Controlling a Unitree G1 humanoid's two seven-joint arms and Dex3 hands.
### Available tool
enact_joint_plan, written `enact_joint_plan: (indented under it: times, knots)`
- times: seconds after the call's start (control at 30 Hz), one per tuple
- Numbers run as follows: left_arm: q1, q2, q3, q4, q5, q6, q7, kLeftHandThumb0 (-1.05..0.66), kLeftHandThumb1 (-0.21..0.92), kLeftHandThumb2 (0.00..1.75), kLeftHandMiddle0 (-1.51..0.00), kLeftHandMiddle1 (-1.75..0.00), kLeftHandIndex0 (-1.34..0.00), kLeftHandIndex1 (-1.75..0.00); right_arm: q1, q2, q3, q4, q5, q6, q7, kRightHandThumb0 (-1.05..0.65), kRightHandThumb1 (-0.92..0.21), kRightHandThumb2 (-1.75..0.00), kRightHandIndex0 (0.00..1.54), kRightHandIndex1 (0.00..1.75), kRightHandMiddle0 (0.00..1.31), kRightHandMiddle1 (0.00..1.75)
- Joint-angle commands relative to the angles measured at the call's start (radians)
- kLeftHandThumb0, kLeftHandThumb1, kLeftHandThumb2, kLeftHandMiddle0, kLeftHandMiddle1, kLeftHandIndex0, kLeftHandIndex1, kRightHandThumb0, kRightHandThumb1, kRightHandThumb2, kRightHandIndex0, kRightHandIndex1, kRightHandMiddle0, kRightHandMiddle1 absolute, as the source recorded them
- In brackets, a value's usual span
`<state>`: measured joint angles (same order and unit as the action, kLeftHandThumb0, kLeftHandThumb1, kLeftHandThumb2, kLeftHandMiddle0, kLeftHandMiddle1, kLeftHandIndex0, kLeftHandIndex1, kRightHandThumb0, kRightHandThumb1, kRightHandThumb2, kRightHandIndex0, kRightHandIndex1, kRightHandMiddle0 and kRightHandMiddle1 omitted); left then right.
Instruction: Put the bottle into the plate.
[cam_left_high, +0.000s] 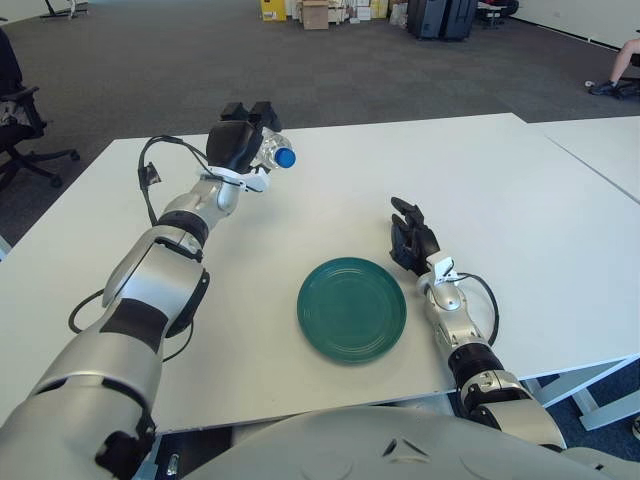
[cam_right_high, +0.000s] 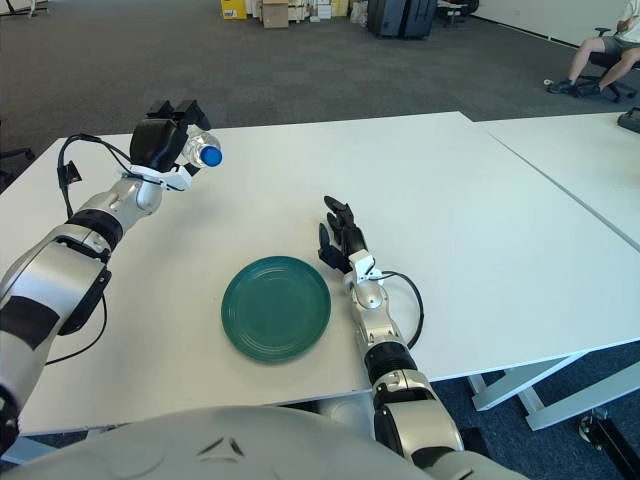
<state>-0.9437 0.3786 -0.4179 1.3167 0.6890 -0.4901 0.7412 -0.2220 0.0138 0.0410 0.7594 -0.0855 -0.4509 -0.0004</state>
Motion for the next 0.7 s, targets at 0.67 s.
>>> enact_joint_plan:
  times: [0.67]
  knots:
    - [0.031, 0.012, -0.044, -0.297, 0.062, -0.324, 0.061, 0.00, 0.14, 1.52, -0.76, -1.69, -0.52, -1.75, 0.030, 0.005, -0.005, 0.046, 0.018, 0.070, 0.018, -0.73, -0.92, -0.78, 0.23, 0.00, 0.00, 0.44]
